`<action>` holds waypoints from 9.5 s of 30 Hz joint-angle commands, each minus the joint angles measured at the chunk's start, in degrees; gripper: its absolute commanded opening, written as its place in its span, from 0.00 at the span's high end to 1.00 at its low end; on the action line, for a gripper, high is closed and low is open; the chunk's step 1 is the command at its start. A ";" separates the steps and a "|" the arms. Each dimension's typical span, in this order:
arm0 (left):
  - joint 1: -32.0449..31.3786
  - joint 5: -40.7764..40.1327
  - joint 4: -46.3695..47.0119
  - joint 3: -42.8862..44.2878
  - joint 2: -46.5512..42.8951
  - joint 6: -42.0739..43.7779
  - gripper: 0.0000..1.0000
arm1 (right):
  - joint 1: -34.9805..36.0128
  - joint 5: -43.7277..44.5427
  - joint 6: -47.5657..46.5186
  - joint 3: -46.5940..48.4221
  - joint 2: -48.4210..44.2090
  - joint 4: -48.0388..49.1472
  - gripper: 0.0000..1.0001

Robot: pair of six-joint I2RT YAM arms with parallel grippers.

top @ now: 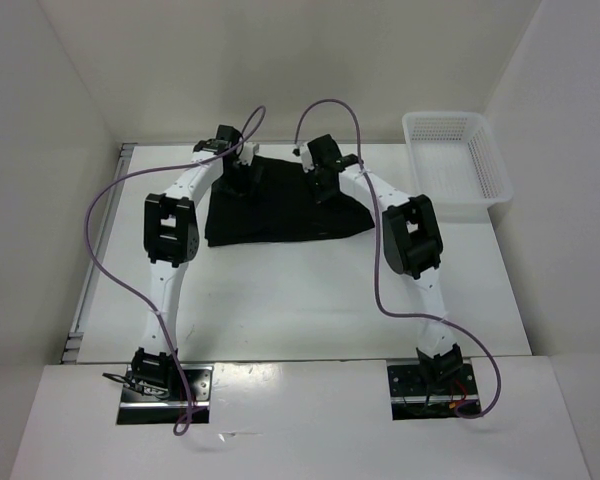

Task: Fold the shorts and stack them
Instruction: Fold the shorts

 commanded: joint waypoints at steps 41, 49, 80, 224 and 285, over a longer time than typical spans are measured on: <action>-1.62 1.10 -0.28 -10.71 -4.56 0.08 0.04 | 13.18 -6.18 -6.80 -19.78 -26.20 1.52 1.00; -2.15 2.25 -0.28 -10.71 -5.89 0.08 0.03 | 7.12 1.82 -9.23 -29.01 -22.25 7.15 1.00; -2.68 4.27 -0.28 -14.58 -9.93 0.08 0.01 | -13.00 -9.07 12.55 -39.20 -35.35 6.89 0.22; 5.32 5.68 3.15 -15.99 -22.08 0.08 0.00 | 20.13 10.90 -13.29 -13.46 -24.45 12.16 0.34; 15.95 17.36 -12.32 -26.53 -29.80 0.08 1.00 | 16.43 -0.36 0.07 -12.76 -4.67 14.53 1.00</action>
